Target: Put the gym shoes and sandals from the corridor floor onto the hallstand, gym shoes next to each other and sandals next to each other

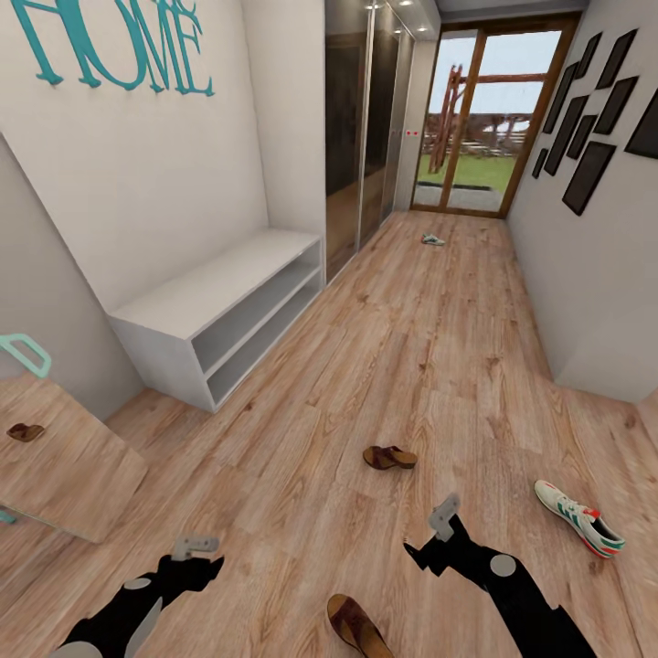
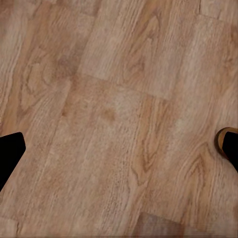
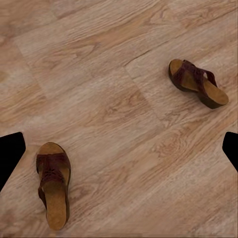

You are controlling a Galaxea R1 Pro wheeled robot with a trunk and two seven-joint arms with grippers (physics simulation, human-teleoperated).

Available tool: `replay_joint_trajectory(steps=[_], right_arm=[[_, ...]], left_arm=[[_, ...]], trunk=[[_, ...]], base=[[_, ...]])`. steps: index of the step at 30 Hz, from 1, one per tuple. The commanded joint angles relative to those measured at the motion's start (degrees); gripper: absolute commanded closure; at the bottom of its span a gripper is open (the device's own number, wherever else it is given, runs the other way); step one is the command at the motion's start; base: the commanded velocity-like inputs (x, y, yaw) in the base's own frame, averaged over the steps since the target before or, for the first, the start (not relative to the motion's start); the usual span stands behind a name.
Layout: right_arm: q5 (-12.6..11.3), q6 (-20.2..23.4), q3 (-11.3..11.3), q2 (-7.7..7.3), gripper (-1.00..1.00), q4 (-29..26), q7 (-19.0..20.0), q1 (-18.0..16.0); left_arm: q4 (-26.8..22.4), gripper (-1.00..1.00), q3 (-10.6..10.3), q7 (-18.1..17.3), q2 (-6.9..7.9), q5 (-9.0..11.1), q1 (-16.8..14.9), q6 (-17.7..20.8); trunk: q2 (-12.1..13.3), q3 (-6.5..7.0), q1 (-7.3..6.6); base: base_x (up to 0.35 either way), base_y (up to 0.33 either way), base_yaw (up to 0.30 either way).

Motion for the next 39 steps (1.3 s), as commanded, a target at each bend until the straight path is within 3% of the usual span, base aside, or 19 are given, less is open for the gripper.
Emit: replay_joint_trajectory(steps=[1,5,8,13,14,20,28,39], right_arm=[[0.2,0.3,0.0,-0.01,-1.0,-0.1,0.2,0.0],[0.2,0.4,0.0,0.0,-1.0,3.3,0.4,0.0],[0.1,0.4,0.0,0.02,-1.0,6.7,0.5,0.0],[0.1,0.3,0.0,0.03,-1.0,8.1,0.5,0.0],[0.0,0.4,0.3,0.18,-1.0,8.5,0.6,0.0],[0.1,0.5,0.4,0.49,-1.0,8.6,0.7,-0.1],[0.2,0.5,0.3,0.55,-1.0,8.7,0.7,-0.1],[0.2,0.5,0.4,0.56,-1.0,8.7,0.7,-0.1]], left_arm=[[0.0,-1.0,0.3,-0.3,-0.01,-0.4,0.0,0.0],[-0.3,-1.0,-0.2,-0.4,0.12,-0.5,0.1,-0.1],[-0.4,-1.0,-2.7,-0.4,0.04,-0.5,0.0,0.0],[-0.5,-1.0,-4.9,-0.4,-0.14,-0.4,0.0,0.0],[-2.0,-1.0,-5.6,-7.1,-0.34,-0.4,-0.9,0.9],[-4.8,-1.0,-5.6,-8.2,-0.44,-0.3,-1.7,2.1],[-6.9,-1.0,-5.6,-8.5,-0.94,-0.2,-2.4,7.4],[-10.5,-1.0,-5.7,-8.5,-1.05,-0.3,-2.5,9.1]], trunk=[[0.0,-0.05,0.0],[0.0,-0.05,0.0],[0.0,-0.05,0.0],[0.0,-0.05,0.0],[-0.4,-0.22,0.22],[-2.8,-1.34,1.53],[-6.0,-3.16,3.29],[-10.5,-6.05,5.71]], base=[[0.0,0.0,0.0],[0.0,0.0,0.0],[0.0,0.0,0.0],[0.0,0.0,0.0],[0.0,0.0,0.0],[0.0,0.0,0.0],[0.0,0.0,0.0],[0.0,0.0,0.0]])
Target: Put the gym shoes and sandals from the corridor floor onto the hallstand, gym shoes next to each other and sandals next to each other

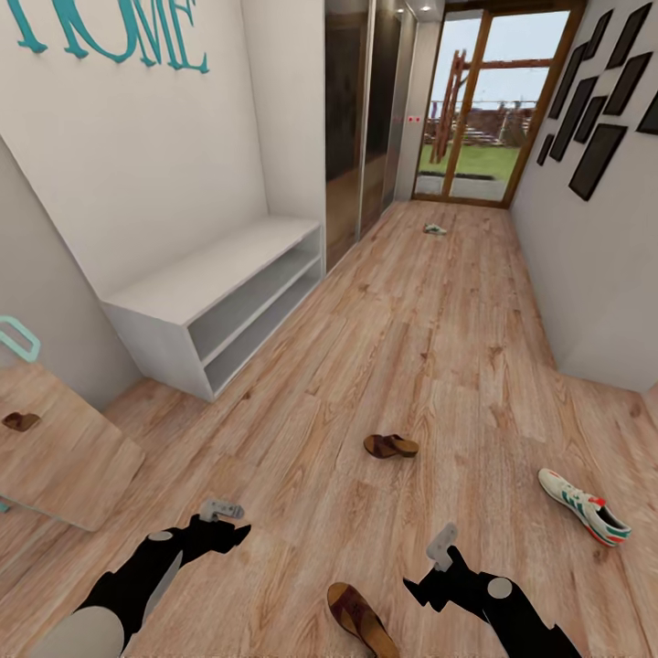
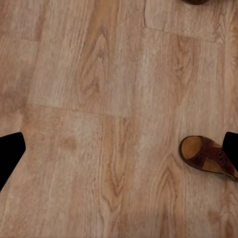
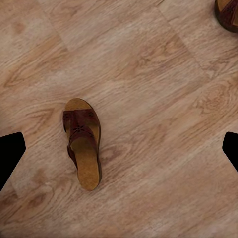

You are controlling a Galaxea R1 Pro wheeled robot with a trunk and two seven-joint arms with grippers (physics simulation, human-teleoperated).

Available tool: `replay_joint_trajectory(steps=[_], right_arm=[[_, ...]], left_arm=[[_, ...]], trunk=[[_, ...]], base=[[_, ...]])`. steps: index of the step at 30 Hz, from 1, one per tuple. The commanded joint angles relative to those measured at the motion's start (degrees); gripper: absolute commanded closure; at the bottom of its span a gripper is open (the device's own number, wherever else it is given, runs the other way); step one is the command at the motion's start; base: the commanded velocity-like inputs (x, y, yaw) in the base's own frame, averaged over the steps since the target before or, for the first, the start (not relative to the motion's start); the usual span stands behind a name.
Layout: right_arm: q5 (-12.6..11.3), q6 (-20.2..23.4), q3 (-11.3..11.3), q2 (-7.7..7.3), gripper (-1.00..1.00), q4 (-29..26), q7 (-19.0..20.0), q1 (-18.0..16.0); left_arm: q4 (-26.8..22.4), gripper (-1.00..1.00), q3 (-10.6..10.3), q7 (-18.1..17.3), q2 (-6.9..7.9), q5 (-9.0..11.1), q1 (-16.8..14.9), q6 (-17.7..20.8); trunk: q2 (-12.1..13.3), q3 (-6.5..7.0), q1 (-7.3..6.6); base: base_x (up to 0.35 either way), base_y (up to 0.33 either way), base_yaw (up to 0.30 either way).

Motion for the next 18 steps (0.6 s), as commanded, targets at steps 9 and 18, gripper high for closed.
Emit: replay_joint_trajectory(steps=[9,18], right_arm=[[0.2,0.3,-0.1,-0.02,-1.0,-0.1,0.2,0.0],[0.2,0.3,-0.2,-0.02,-1.0,-0.1,0.2,0.0]], left_arm=[[-1.1,-1.0,-0.1,-0.3,0.02,-0.3,0.0,2.6],[-1.2,-1.0,-0.1,-0.4,0.02,-0.4,0.0,3.4]], trunk=[[-3.6,-2.48,1.98],[-7.3,-4.92,3.95]], base=[[0.0,0.0,0.0],[0.0,0.0,0.0]])
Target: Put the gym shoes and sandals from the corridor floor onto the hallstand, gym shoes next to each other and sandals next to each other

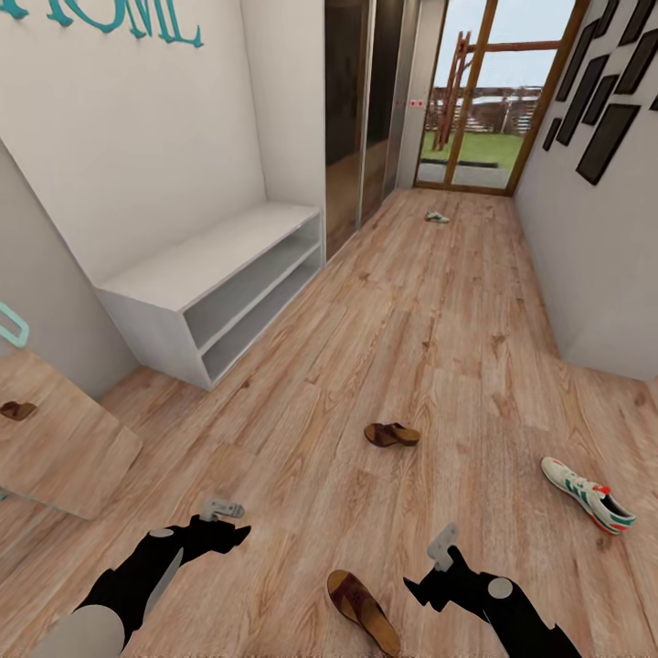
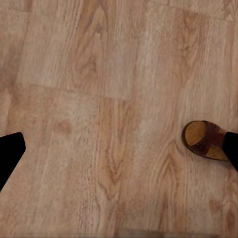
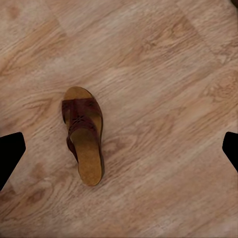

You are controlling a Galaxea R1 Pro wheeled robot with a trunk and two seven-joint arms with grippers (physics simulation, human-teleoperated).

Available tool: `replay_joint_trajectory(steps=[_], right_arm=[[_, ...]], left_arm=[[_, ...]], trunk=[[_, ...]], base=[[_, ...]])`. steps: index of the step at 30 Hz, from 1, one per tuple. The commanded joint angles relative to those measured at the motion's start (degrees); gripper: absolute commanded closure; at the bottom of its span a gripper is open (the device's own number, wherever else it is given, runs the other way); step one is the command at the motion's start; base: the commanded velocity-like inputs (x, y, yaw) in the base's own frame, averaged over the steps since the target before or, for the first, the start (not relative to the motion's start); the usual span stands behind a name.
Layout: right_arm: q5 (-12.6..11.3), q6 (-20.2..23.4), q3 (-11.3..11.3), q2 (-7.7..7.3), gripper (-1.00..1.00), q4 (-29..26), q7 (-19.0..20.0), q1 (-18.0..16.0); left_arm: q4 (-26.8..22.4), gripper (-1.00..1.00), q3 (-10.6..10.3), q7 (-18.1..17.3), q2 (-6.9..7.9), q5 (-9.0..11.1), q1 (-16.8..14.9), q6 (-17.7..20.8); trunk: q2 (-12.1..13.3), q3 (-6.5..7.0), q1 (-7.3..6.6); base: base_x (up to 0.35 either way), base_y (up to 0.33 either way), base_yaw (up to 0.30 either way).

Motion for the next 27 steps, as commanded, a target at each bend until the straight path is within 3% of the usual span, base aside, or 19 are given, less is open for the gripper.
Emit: replay_joint_trajectory(steps=[1,27], right_arm=[[0.2,0.3,0.0,-0.01,-1.0,-0.1,0.2,0.0],[0.7,0.2,-0.1,-0.16,-1.0,-2.7,-0.2,0.0]], left_arm=[[-0.1,-1.0,-0.1,-0.2,0.03,-0.4,0.0,0.2],[-0.2,-1.0,-0.2,0.0,0.05,-0.6,0.2,0.3]], trunk=[[-0.4,-0.32,0.22],[-10.9,-6.87,5.93]], base=[[0.0,0.0,0.0],[0.0,0.0,0.0]])
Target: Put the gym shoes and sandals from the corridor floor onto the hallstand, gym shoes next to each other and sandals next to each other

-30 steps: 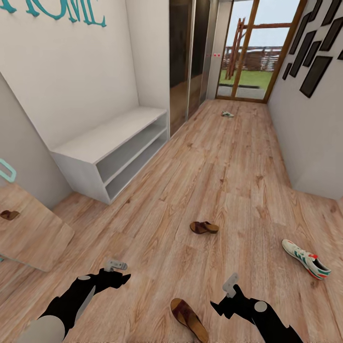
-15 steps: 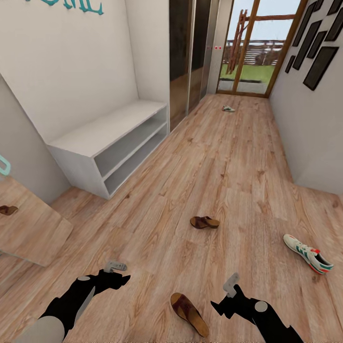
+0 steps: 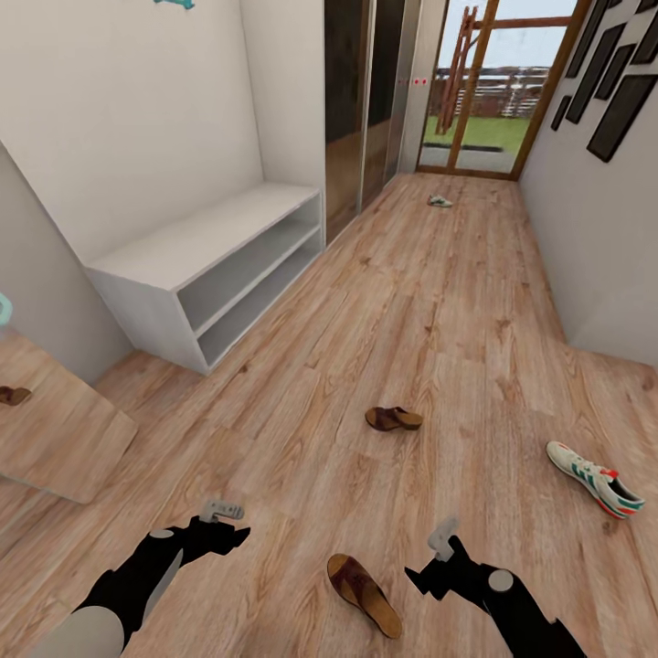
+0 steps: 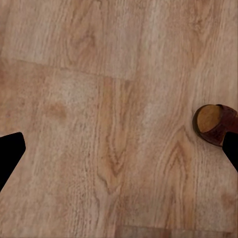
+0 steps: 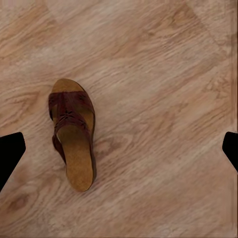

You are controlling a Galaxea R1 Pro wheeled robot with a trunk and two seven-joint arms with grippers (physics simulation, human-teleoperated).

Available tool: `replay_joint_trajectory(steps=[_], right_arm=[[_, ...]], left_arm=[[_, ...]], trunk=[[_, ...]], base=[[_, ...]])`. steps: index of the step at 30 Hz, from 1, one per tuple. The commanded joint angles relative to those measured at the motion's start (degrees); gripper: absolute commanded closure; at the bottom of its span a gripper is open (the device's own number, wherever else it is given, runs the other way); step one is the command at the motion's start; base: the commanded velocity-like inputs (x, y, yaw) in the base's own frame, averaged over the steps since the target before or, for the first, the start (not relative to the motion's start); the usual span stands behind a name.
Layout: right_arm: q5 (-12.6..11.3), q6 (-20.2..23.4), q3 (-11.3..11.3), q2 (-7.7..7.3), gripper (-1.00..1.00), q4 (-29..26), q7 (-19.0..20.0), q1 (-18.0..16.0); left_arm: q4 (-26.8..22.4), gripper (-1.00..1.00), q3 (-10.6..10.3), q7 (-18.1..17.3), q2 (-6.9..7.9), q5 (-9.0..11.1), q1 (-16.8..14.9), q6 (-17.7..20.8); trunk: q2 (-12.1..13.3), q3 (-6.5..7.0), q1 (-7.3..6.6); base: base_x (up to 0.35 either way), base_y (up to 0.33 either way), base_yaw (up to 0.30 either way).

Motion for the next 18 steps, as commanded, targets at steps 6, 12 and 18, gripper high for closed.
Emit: replay_joint_trajectory(steps=[6,12,18], right_arm=[[4.0,0.6,0.1,0.09,-1.0,-3.6,-3.5,-0.1],[6.6,1.6,0.2,0.25,-1.0,-4.6,-4.9,-0.3],[7.1,1.7,0.3,0.39,-1.0,-4.3,-5.5,-0.3]], left_arm=[[-0.2,-1.0,-0.1,-0.1,0.0,-0.4,0.0,0.2],[-0.2,-1.0,-0.1,-0.1,0.01,-0.4,0.0,0.3],[-0.3,-1.0,-0.1,-0.1,-0.04,-0.4,-0.1,0.2]], trunk=[[-2.4,-1.15,1.32],[-4.8,-2.23,2.64],[-5.2,-2.41,2.85]], base=[[0.0,0.0,0.0],[0.0,0.0,0.0],[0.0,0.0,0.0]])
